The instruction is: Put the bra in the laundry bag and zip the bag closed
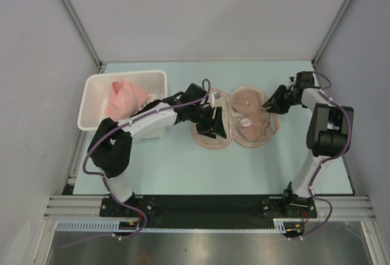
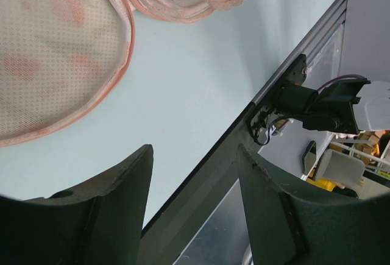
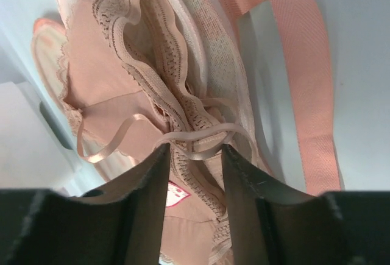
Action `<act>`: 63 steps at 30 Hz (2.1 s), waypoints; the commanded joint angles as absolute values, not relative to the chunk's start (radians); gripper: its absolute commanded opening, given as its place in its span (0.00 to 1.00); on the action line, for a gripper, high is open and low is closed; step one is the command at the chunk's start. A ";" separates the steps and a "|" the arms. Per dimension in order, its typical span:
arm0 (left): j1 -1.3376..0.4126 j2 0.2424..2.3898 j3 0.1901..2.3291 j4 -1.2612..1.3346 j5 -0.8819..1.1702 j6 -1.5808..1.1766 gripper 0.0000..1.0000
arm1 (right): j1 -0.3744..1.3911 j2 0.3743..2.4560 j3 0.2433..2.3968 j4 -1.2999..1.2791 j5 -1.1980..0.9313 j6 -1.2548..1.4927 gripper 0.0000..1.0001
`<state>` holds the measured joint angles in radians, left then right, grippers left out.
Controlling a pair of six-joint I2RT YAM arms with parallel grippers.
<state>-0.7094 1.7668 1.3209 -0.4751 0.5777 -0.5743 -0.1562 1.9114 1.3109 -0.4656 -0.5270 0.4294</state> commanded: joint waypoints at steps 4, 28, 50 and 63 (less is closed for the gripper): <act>-0.703 1.707 1.307 -0.456 0.572 -0.561 0.62 | -0.141 1.924 1.345 -0.508 -0.448 0.403 0.50; -0.698 1.690 1.282 -0.453 0.551 -0.565 0.61 | 0.132 1.759 1.457 -0.698 -0.337 0.417 0.00; -0.673 1.666 1.256 -0.505 0.417 -0.549 0.61 | 0.172 1.801 1.428 -0.707 -0.397 0.382 0.50; -0.643 1.632 1.209 -0.638 0.103 -0.612 0.65 | 0.033 1.632 1.414 -0.853 -0.489 0.296 0.73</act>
<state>-0.6575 1.6852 1.2076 -0.5732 0.2787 -0.5770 0.1013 1.6875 1.4158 -0.7872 -0.4538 0.3386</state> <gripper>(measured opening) 0.644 0.730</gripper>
